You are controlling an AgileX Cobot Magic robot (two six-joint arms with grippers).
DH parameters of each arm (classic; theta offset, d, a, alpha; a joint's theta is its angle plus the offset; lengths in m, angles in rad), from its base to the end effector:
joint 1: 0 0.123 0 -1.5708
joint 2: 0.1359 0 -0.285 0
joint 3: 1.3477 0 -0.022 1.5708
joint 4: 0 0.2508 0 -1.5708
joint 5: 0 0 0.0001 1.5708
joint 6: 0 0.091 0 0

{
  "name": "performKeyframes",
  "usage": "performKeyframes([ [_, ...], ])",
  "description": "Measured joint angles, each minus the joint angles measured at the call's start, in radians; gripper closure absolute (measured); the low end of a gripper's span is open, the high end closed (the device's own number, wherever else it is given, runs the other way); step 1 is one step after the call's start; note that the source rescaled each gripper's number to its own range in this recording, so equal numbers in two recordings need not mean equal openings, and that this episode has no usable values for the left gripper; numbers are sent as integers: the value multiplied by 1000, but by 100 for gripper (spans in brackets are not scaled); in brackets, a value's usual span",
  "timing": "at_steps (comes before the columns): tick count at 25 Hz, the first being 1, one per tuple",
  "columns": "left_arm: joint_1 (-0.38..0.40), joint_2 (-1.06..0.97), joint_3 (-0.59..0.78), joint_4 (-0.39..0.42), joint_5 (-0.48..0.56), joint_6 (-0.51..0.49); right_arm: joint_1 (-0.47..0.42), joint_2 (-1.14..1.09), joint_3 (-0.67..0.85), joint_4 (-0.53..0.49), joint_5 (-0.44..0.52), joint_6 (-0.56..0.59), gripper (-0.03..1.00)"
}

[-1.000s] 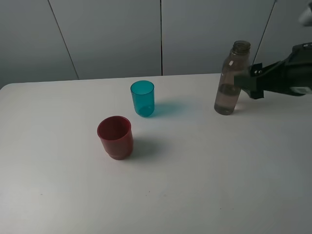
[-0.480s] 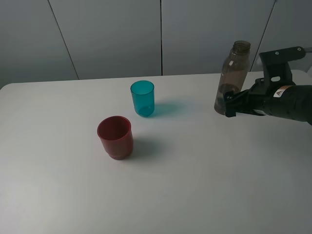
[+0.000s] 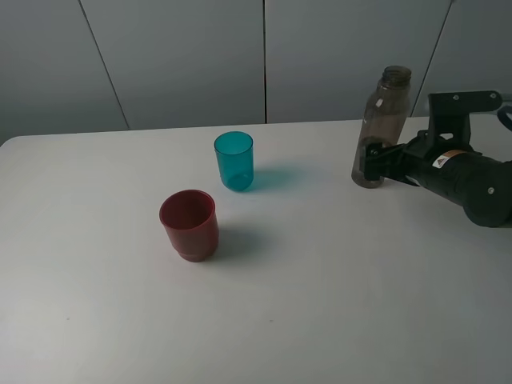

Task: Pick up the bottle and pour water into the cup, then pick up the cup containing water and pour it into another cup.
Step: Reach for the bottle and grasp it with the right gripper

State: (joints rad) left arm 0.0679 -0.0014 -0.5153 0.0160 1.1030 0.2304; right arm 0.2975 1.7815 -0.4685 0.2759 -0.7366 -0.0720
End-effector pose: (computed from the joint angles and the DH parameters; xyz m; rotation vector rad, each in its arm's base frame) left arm -0.0087 0.0007 0.2781 0.1672 2.0693 0.2022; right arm 0.2730 0.0663 0.1188 -0.0564 2.0698 0.0741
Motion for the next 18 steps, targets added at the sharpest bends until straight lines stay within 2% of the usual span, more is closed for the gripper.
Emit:
performKeyframes([
  [5,0,0,0,0,0,0,0,49,-30,1,-31,0,-3],
  [18,0,0,0,0,0,0,0,172,-153,1,-38,2,-3],
])
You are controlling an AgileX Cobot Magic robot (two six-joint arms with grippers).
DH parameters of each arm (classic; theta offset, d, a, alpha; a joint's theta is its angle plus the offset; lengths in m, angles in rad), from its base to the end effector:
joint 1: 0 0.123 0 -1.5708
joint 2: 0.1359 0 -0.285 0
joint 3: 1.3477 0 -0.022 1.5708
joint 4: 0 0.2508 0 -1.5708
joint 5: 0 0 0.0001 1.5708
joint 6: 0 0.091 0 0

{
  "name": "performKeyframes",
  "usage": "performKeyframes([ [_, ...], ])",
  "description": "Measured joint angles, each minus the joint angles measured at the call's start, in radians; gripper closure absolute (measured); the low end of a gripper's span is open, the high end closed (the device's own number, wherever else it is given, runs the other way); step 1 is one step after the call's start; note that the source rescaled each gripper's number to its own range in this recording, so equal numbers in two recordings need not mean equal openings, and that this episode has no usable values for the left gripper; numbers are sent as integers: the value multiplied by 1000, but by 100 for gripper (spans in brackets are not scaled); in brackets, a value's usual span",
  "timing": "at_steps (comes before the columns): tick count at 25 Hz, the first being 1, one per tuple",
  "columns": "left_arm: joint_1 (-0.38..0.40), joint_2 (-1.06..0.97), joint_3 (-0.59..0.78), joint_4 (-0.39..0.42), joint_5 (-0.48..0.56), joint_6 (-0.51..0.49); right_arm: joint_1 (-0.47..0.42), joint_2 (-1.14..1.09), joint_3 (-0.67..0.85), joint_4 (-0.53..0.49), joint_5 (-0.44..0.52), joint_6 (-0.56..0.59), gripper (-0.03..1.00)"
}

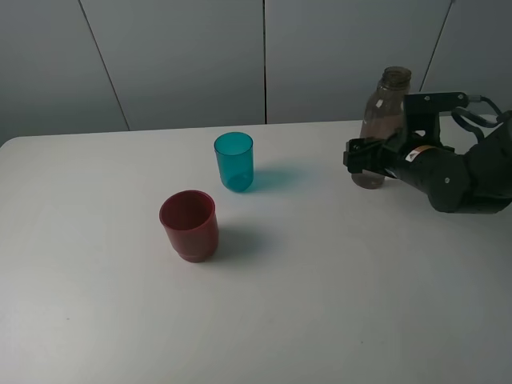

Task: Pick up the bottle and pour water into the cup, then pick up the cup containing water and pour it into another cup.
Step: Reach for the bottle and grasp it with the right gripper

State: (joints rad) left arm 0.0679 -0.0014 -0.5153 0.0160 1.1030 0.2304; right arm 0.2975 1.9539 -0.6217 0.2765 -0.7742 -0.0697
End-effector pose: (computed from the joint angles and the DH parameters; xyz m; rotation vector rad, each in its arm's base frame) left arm -0.0087 0.0007 0.2781 0.1672 2.0693 0.2022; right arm 0.3122 0.0776 0.0978 -0.0529 2.0512 0.0681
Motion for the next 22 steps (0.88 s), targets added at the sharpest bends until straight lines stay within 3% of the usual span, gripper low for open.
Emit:
performKeyframes([
  [22,0,0,0,0,0,0,0,97,-49,48,-175,6,-3],
])
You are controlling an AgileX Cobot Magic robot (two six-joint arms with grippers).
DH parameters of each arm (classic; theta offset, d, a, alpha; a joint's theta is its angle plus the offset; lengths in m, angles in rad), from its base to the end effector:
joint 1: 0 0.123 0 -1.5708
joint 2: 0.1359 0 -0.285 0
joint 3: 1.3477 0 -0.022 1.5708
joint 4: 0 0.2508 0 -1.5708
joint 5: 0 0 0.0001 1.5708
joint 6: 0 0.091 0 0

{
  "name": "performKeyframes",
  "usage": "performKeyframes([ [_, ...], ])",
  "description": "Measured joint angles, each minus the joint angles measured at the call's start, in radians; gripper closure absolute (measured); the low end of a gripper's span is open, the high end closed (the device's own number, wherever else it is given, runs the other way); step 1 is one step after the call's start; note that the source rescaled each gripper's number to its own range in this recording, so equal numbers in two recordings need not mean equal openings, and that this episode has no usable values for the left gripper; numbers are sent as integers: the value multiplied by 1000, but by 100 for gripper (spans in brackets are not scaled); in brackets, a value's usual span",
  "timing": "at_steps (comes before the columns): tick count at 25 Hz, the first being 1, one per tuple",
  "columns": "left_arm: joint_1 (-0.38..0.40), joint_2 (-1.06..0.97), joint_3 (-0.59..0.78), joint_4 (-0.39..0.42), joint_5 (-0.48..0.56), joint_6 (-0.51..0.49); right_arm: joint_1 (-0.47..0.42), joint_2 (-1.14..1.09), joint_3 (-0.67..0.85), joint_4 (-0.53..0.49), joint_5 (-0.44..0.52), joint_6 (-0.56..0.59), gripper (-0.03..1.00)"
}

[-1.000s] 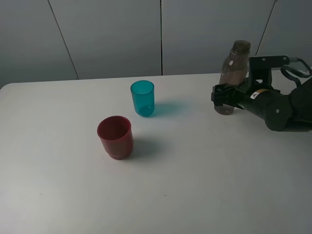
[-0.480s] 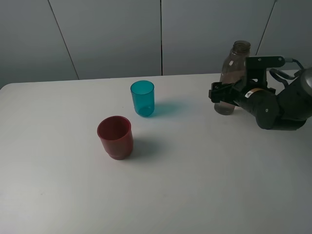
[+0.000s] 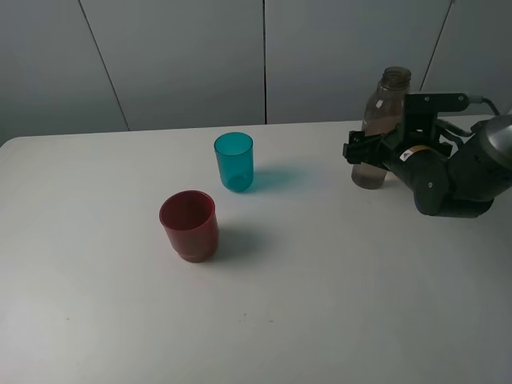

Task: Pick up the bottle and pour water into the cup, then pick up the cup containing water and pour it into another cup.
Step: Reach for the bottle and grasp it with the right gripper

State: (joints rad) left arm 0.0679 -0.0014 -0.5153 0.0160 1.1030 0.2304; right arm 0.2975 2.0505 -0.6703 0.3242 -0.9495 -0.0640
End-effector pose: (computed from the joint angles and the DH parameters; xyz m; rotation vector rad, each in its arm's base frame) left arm -0.0087 0.0007 0.2781 0.1672 2.0693 0.2022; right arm 0.3286 0.0761 0.0887 0.0114 1.9268 0.0314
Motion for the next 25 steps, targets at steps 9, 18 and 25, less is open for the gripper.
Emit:
performKeyframes([
  [9,0,0,0,0,0,0,0,2,-34,0,-2,0,-3],
  [18,0,0,0,0,0,0,0,28,-40,0,-14,28,55],
  [25,0,0,0,0,0,0,0,28,-42,1,-21,34,93],
])
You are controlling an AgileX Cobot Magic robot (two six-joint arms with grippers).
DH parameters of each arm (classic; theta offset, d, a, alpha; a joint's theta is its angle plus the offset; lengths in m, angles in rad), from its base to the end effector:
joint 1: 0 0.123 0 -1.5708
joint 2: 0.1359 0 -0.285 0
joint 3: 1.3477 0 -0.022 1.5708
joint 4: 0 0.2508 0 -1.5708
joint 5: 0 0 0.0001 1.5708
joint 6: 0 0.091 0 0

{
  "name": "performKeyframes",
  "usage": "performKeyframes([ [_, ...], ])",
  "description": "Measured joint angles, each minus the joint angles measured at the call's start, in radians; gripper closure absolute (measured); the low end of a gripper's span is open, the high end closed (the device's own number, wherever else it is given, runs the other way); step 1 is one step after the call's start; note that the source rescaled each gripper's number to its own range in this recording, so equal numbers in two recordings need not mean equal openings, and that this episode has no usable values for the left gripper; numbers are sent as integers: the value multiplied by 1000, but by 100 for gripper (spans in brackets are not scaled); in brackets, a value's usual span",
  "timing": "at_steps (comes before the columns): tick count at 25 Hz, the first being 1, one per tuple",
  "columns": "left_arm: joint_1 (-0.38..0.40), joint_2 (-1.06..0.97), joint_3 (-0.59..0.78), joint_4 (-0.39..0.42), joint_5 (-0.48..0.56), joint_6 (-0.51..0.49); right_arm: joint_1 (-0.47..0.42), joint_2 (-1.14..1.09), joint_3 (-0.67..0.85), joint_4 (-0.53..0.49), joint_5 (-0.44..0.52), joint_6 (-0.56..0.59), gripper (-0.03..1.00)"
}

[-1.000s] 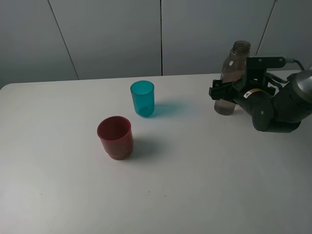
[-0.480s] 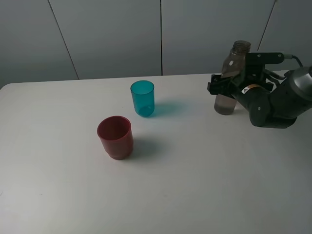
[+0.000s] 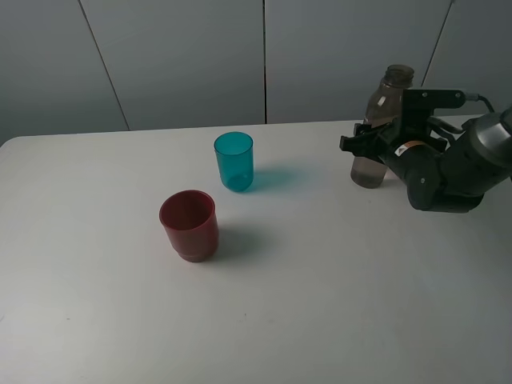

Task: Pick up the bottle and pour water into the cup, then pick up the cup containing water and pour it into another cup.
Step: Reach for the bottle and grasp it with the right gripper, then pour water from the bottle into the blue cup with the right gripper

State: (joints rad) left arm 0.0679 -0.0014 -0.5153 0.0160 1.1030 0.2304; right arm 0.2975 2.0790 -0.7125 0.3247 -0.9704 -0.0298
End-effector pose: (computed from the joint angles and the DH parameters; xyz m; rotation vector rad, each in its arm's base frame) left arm -0.0087 0.0007 0.2781 0.1672 2.0693 0.2022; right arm 0.3390 0.0789 0.0881 0.0480 1.8925 0.0568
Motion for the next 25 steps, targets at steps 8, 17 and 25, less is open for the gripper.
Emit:
performKeyframes([
  [8,0,0,0,0,0,4,0,-37,0,-59,49,4,94],
  [17,0,0,0,0,0,4,14,-151,-168,-225,315,-61,94],
  [25,0,0,0,0,0,4,124,-136,-341,-156,448,-274,94],
])
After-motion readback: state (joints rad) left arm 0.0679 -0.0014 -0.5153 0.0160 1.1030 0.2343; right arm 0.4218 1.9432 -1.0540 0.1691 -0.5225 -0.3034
